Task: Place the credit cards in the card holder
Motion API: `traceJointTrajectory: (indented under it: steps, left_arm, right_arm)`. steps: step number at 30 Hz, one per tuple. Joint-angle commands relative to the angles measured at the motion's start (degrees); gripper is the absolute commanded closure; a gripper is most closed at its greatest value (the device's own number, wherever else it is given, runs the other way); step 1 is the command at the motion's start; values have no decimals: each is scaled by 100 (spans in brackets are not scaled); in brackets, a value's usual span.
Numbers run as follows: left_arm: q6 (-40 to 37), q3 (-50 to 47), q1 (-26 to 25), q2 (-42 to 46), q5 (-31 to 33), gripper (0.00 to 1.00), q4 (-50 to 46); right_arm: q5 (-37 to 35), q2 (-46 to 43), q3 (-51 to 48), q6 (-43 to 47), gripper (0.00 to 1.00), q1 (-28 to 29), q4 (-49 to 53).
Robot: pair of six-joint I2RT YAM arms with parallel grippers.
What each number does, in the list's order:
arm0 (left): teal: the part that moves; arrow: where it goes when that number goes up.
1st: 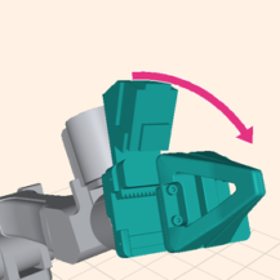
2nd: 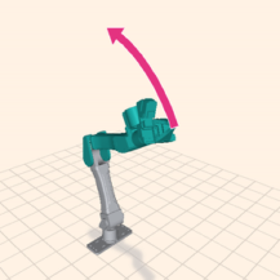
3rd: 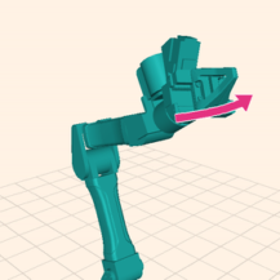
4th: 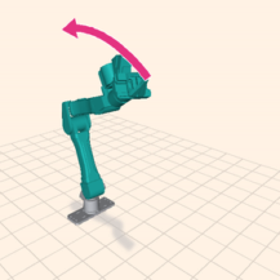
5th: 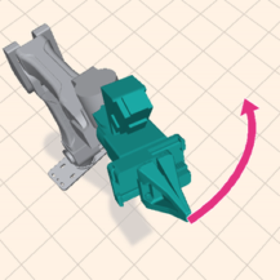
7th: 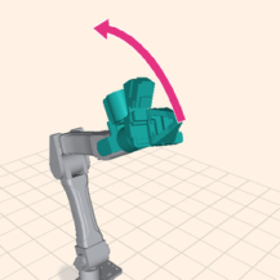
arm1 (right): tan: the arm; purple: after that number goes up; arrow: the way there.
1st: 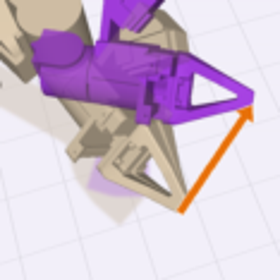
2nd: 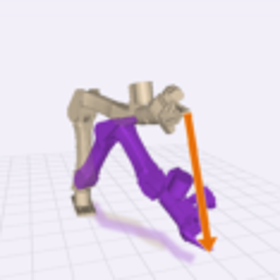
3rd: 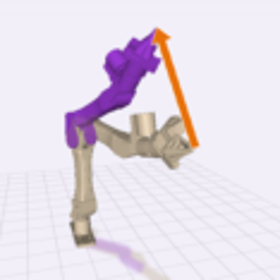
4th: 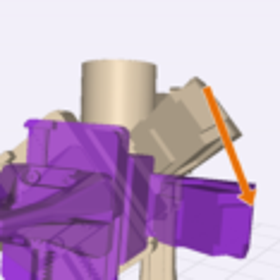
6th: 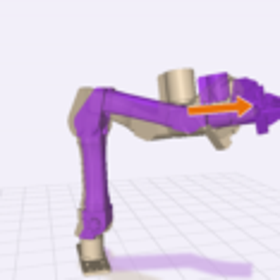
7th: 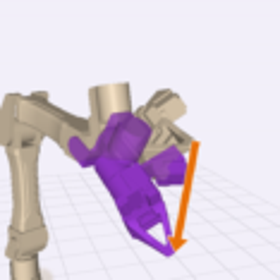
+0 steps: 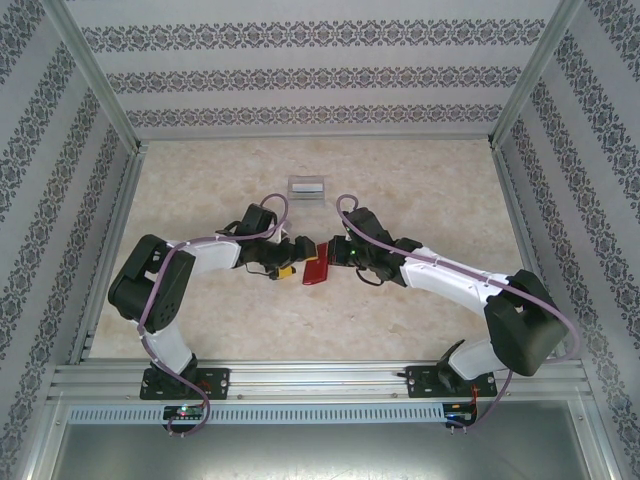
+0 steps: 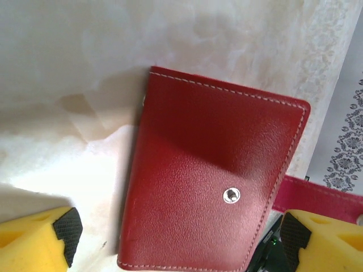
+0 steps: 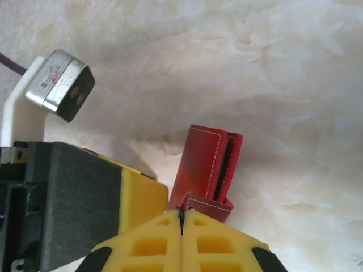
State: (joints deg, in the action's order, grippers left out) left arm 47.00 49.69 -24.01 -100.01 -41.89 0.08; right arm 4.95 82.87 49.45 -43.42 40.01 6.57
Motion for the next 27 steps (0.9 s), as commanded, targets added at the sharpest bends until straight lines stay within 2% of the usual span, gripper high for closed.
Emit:
traceJointTrajectory:
  steps: [1,5,12,16,19,21,27]
  left_arm:
    - [165,-240,109,104,-49,8,377]
    - [472,-353,229,155,-451,7,825]
    - [232,-253,285,244,-427,7,467]
    - [-21,-168,284,185,-120,9,18]
    - [-145,-102,294,104,37,15,-244]
    - [-233,-134,298,113,203,22,-317]
    - [-303,-61,294,116,236,19,-391]
  right_arm:
    - [376,-20,-3,-144,100,51,-426]
    - [649,-17,34,-155,100,51,-793]
    - [656,144,259,-130,100,32,-707]
    - [682,257,165,-88,100,-6,-711]
    - [663,258,78,-131,100,-60,-696]
    - [638,255,23,-125,100,-108,-664]
    - [538,255,-142,-42,100,-269,-554]
